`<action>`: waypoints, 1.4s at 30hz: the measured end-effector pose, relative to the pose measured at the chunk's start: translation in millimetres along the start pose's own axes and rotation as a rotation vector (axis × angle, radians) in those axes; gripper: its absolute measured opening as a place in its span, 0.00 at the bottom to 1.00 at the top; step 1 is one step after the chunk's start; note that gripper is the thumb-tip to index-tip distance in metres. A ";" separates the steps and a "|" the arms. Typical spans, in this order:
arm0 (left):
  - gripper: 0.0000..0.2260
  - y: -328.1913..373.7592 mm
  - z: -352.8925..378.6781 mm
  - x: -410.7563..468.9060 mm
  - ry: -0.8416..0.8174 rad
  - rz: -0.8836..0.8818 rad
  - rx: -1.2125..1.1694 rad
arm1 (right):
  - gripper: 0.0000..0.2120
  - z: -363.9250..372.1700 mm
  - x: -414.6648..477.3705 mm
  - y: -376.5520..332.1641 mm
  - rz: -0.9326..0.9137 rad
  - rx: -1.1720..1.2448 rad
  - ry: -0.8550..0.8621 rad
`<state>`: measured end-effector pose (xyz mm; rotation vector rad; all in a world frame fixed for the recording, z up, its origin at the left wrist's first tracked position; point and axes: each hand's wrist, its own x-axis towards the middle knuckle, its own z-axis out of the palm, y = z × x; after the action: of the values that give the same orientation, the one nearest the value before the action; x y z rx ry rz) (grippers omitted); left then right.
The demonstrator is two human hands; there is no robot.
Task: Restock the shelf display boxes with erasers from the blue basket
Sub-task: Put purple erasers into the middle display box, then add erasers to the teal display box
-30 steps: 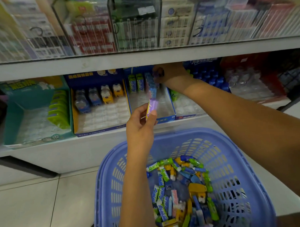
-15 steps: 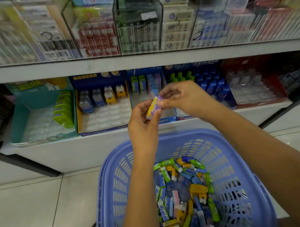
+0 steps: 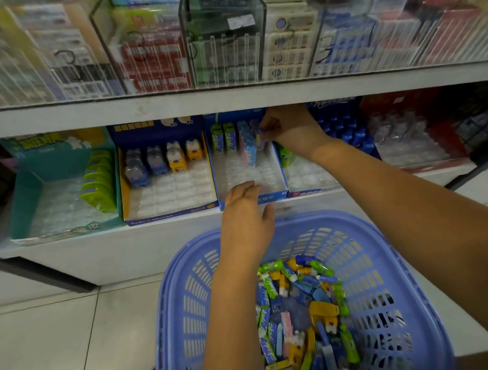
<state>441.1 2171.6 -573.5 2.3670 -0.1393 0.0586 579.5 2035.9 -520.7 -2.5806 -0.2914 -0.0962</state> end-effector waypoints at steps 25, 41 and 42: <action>0.12 -53.3 111.9 -64.5 -0.466 -0.177 0.034 | 0.18 68.6 -201.2 52.6 0.089 -0.252 -0.622; 0.19 -105.7 166.5 -113.4 -0.868 -0.656 -0.216 | 0.10 167.6 -240.5 107.8 0.290 -0.194 -0.857; 0.20 -105.7 166.9 -108.9 -0.758 -0.731 -0.312 | 0.12 169.4 -239.2 103.9 0.274 -0.079 -0.822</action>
<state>345.6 2139.6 -775.4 1.8844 0.3374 -1.1199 371.7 1992.7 -748.0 -2.5780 -0.2173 1.0810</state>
